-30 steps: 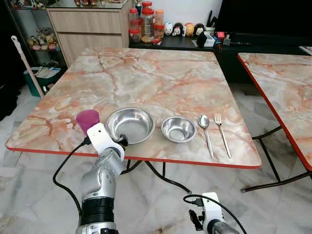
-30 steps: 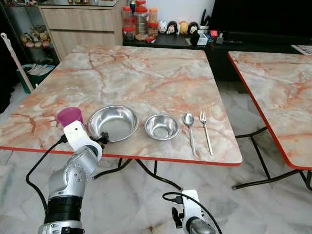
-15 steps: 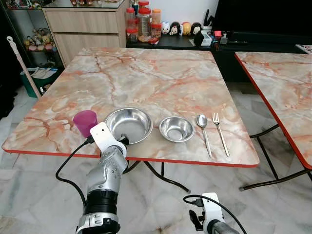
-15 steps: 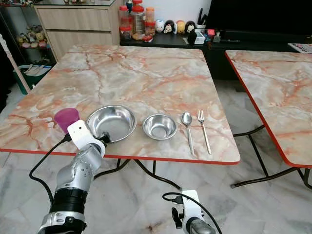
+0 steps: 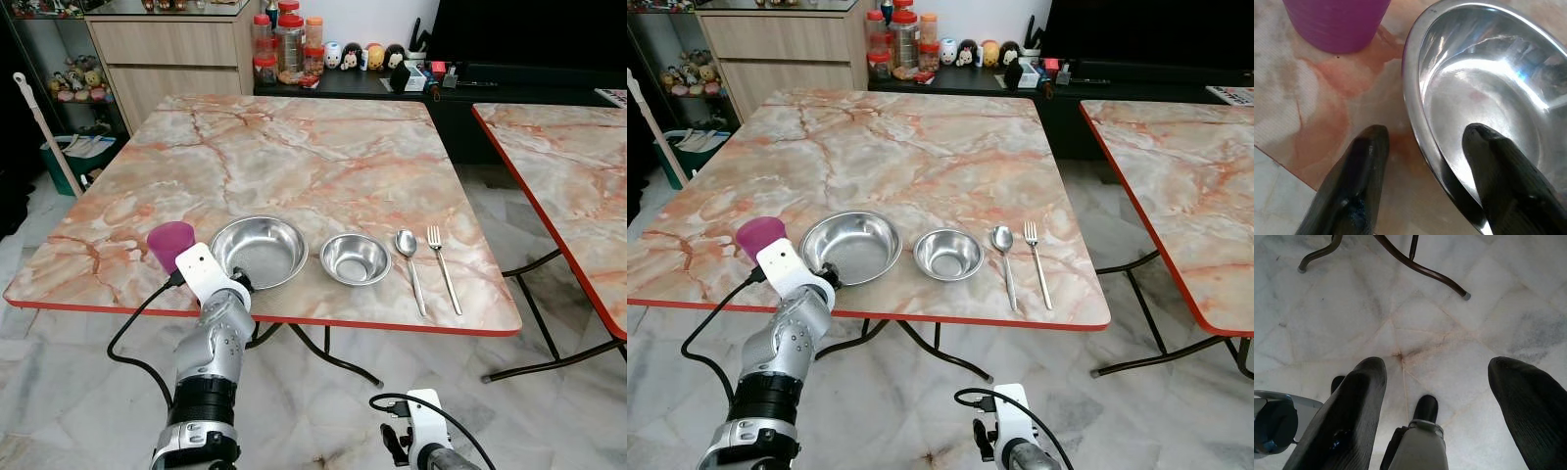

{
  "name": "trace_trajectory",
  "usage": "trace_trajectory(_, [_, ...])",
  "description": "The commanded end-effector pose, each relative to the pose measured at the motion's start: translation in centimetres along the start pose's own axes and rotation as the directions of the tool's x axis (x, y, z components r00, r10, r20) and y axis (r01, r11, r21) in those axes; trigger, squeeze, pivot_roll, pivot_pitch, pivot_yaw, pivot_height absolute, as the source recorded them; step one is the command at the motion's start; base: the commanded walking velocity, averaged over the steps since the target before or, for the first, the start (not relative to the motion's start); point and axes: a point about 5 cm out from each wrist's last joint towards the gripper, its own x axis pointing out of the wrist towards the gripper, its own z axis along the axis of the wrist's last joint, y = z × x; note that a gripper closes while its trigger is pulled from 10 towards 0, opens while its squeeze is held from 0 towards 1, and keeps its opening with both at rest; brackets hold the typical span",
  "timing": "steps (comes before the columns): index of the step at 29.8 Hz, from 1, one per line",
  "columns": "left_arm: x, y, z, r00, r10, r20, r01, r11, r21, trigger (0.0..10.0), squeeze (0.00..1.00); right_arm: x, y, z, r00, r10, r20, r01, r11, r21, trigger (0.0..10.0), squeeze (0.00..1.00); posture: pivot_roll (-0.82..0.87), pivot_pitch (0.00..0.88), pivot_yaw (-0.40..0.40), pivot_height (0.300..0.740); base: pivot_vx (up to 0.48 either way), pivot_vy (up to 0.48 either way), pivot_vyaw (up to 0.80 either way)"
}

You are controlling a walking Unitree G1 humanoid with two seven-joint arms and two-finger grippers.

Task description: Setting the table

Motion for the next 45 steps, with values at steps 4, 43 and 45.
trace_trajectory(4, [-0.1,-1.8,0.6,0.999,-0.052,0.001,0.052,0.999,-0.013,0.0,0.0,0.1,0.1,0.3,1.0,-0.005,0.016,0.004,1.0,0.019,10.0,0.0,0.01,0.0,-0.008,0.732,0.0,0.0,0.0])
trace_trajectory(43, [-1.5,-2.8,3.6,0.962,-0.175,0.208,0.221,0.948,-0.227,10.0,0.0,0.2,0.0,0.9,1.0,-0.005,0.02,0.005,1.0,0.009,10.0,0.0,0.03,0.0,-0.027,0.732,0.0,0.0,0.0])
trace_trajectory(45, [-1.6,-2.7,3.9,0.957,-0.189,0.221,0.248,0.927,-0.282,10.0,0.0,0.2,0.0,0.9,1.0,-0.005,0.02,0.005,1.0,0.007,10.0,0.0,0.03,0.0,-0.029,0.732,0.0,0.0,0.0])
